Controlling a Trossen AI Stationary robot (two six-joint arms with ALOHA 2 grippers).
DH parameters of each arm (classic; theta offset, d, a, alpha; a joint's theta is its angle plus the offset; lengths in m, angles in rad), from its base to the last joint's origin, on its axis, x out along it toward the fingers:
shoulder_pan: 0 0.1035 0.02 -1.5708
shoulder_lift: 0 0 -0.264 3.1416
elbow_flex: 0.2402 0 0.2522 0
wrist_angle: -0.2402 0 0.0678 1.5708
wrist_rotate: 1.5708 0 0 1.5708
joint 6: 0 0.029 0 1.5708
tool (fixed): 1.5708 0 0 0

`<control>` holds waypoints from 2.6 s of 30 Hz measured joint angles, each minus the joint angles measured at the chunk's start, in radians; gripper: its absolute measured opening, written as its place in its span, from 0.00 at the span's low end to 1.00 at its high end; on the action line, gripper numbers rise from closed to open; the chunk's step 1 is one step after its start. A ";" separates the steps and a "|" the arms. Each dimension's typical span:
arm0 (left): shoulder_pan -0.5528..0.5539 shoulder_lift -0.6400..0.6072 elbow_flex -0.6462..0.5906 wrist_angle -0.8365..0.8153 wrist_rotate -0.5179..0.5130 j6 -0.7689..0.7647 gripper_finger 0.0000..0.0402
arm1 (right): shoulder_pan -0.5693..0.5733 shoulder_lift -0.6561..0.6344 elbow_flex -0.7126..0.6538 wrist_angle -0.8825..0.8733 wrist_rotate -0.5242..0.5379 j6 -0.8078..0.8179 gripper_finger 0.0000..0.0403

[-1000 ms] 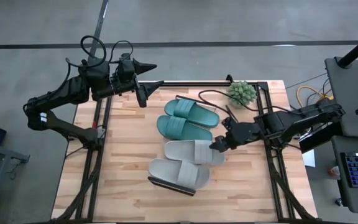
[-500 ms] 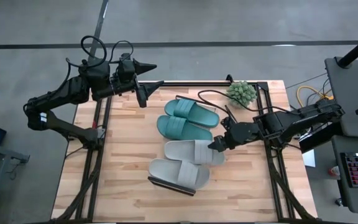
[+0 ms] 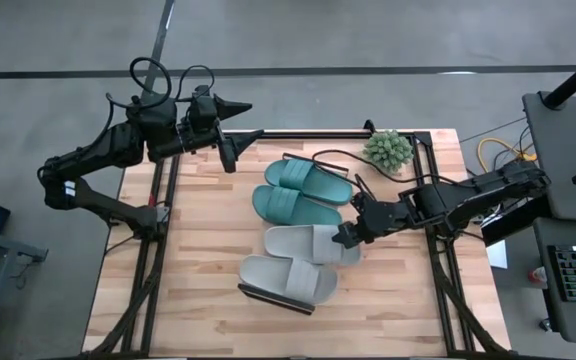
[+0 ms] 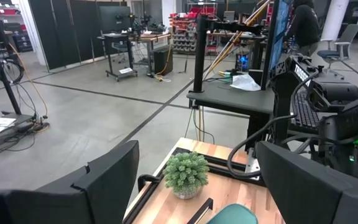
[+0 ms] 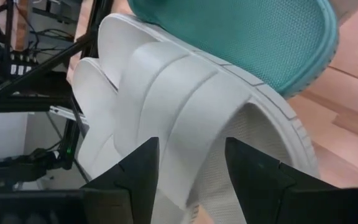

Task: Pick and place slides into the shelf
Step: Adjust the top gray slide on the shelf

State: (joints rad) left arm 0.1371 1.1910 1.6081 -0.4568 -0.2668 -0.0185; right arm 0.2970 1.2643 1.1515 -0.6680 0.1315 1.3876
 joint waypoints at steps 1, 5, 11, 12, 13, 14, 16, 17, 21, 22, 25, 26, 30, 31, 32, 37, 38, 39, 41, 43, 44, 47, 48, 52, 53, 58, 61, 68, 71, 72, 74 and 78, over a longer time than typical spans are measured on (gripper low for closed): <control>0.000 0.000 0.000 0.000 0.000 0.000 0.77 | 0.000 0.002 0.000 0.002 0.000 0.000 0.43; 0.000 0.000 0.000 0.000 0.000 0.000 0.77 | 0.000 0.002 0.000 0.031 0.002 0.005 0.42; 0.000 0.000 -0.001 0.000 0.000 0.000 0.77 | 0.000 0.002 0.000 0.054 0.006 0.022 0.37; 0.000 0.000 -0.001 0.001 0.000 0.000 0.77 | 0.000 0.002 0.000 0.054 0.008 0.023 0.35; 0.000 0.000 -0.001 0.001 0.000 0.000 0.77 | 0.000 0.002 0.000 0.054 0.008 0.023 0.33; 0.000 0.000 -0.001 0.001 0.000 0.000 0.77 | 0.000 0.002 0.000 0.054 0.008 0.024 0.32; 0.000 0.000 -0.001 0.001 0.000 0.000 0.77 | 0.000 0.002 0.000 0.054 0.008 0.027 0.28; -0.001 0.000 -0.001 0.003 0.000 0.000 0.77 | 0.000 0.002 0.000 0.054 0.008 0.027 0.26; -0.001 0.000 -0.002 0.003 0.000 0.000 0.77 | 0.000 0.002 0.000 0.052 0.008 0.027 0.16; -0.001 0.000 -0.002 0.003 0.000 0.000 0.77 | 0.000 0.002 0.000 0.053 0.008 0.027 0.13; -0.001 0.000 -0.002 0.003 0.000 0.000 0.77 | 0.000 0.002 0.000 0.055 0.008 0.024 0.05; -0.001 0.000 -0.002 0.003 0.000 0.000 0.77 | 0.000 0.002 0.000 0.056 0.008 0.020 0.04; -0.001 0.000 -0.002 0.003 0.000 0.000 0.77 | 0.000 0.002 0.000 0.056 0.012 0.018 0.03; 0.000 0.000 -0.002 0.003 0.000 0.000 0.77 | 0.000 0.002 0.000 0.059 0.021 0.019 0.03; 0.000 0.000 -0.002 0.003 0.000 0.000 0.77 | 0.000 0.002 0.000 0.067 0.030 0.019 0.03; 0.000 0.000 -0.002 0.003 0.000 0.000 0.77 | 0.000 -0.005 0.008 0.131 0.070 0.020 0.02; 0.000 0.000 -0.002 0.003 0.000 0.000 0.77 | 0.000 -0.005 0.013 0.132 0.073 0.025 0.02; 0.000 0.000 -0.002 0.003 0.000 0.000 0.77 | 0.000 -0.005 0.016 0.128 0.076 0.028 0.02; 0.000 0.000 -0.002 0.003 0.000 0.000 0.77 | 0.007 -0.003 0.026 0.128 0.100 0.038 0.02; 0.000 0.000 -0.002 0.004 0.000 0.000 0.77 | 0.014 -0.003 0.036 0.127 0.130 0.044 0.02; 0.000 0.000 -0.002 0.004 0.000 0.000 0.77 | 0.017 -0.003 0.041 0.126 0.143 0.049 0.02; 0.000 0.000 -0.003 0.004 0.000 0.000 0.77 | 0.028 -0.003 0.055 0.127 0.186 0.061 0.02; 0.000 0.000 -0.003 0.004 0.000 0.000 0.77 | 0.032 -0.003 0.057 0.127 0.200 0.068 0.02; 0.000 0.000 -0.003 0.004 0.000 0.000 0.77 | 0.045 -0.002 0.058 0.133 0.232 0.106 0.02; 0.000 0.000 -0.003 0.004 0.000 0.000 0.77 | 0.047 0.002 0.058 0.136 0.233 0.106 0.02; 0.000 0.000 -0.003 0.005 0.000 -0.001 0.77 | 0.051 0.061 0.057 0.233 0.238 0.123 0.02; 0.000 0.000 -0.003 0.005 0.000 -0.002 0.77 | 0.051 0.115 0.057 0.312 0.244 0.124 0.02; 0.000 0.000 -0.003 0.007 0.000 -0.002 0.77 | 0.063 0.175 0.057 0.317 0.272 0.159 0.02; 0.000 0.000 -0.003 0.009 0.000 -0.003 0.77 | 0.073 0.177 0.056 0.315 0.294 0.169 0.02; 0.000 0.000 -0.003 0.009 0.000 -0.003 0.77 | 0.076 0.177 0.056 0.312 0.301 0.173 0.02; 0.000 0.000 -0.003 0.009 0.000 -0.003 0.77 | 0.084 0.177 0.056 0.297 0.316 0.177 0.02; -0.001 0.000 -0.003 0.009 0.000 -0.003 0.77 | 0.108 0.178 0.056 0.234 0.322 0.210 0.02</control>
State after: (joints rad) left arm 0.1364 1.1908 1.6047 -0.4480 -0.2665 -0.0215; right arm 0.4054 1.4418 1.2076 -0.4344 0.4536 1.5974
